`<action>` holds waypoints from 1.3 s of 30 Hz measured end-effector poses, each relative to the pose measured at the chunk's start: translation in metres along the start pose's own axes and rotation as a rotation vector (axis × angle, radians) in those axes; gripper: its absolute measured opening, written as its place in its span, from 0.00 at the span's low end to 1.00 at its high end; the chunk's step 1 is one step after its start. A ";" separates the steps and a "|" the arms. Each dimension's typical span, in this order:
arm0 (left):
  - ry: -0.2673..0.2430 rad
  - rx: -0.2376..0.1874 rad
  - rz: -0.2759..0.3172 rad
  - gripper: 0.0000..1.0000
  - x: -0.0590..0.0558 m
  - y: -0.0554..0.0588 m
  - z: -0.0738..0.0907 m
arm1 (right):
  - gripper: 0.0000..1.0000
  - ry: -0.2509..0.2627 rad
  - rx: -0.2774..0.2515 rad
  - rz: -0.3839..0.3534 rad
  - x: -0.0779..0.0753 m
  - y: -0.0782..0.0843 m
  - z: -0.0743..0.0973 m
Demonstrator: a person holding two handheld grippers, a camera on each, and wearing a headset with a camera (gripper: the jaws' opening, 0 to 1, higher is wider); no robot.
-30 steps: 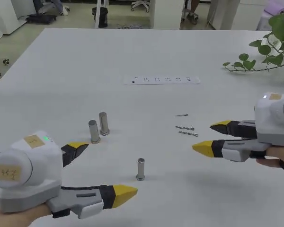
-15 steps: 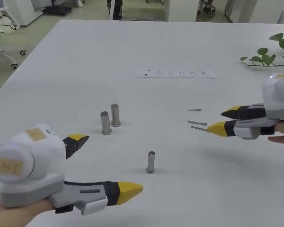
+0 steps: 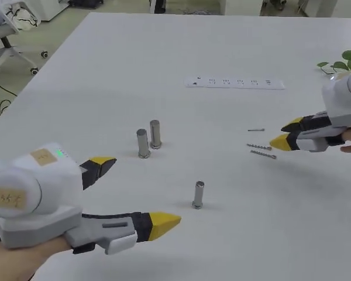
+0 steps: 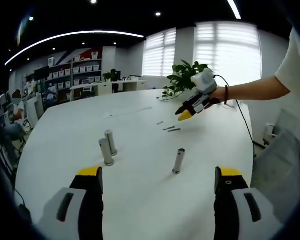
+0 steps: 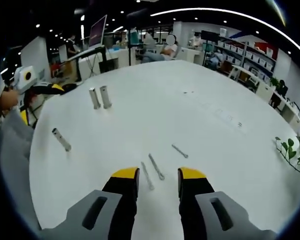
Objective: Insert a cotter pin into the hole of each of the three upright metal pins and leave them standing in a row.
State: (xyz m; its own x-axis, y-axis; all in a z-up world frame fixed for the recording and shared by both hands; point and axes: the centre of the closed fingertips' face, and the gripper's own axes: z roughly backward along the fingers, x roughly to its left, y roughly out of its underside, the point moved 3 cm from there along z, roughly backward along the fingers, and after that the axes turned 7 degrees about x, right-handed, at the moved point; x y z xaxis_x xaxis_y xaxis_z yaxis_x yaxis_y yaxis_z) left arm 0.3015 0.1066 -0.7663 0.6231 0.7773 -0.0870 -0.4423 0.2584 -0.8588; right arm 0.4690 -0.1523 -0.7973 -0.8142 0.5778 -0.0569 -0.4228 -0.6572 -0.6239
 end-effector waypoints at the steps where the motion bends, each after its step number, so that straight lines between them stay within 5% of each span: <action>1: -0.005 -0.001 0.005 0.92 0.002 0.000 0.001 | 0.32 -0.004 0.001 0.003 -0.002 -0.001 -0.002; 25: -0.025 0.043 -0.016 0.85 0.004 0.012 0.000 | 0.18 -0.028 0.145 0.265 -0.033 -0.010 -0.047; 39: 0.014 0.046 -0.015 0.83 0.000 0.014 -0.005 | 0.14 -0.058 0.167 0.329 -0.042 -0.016 -0.062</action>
State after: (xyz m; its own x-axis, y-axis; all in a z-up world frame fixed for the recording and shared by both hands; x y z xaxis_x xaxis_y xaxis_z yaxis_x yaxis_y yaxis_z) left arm 0.2984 0.1073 -0.7806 0.6388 0.7650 -0.0821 -0.4619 0.2960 -0.8361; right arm 0.5347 -0.1365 -0.8335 -0.9365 0.2973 -0.1860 -0.1901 -0.8760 -0.4433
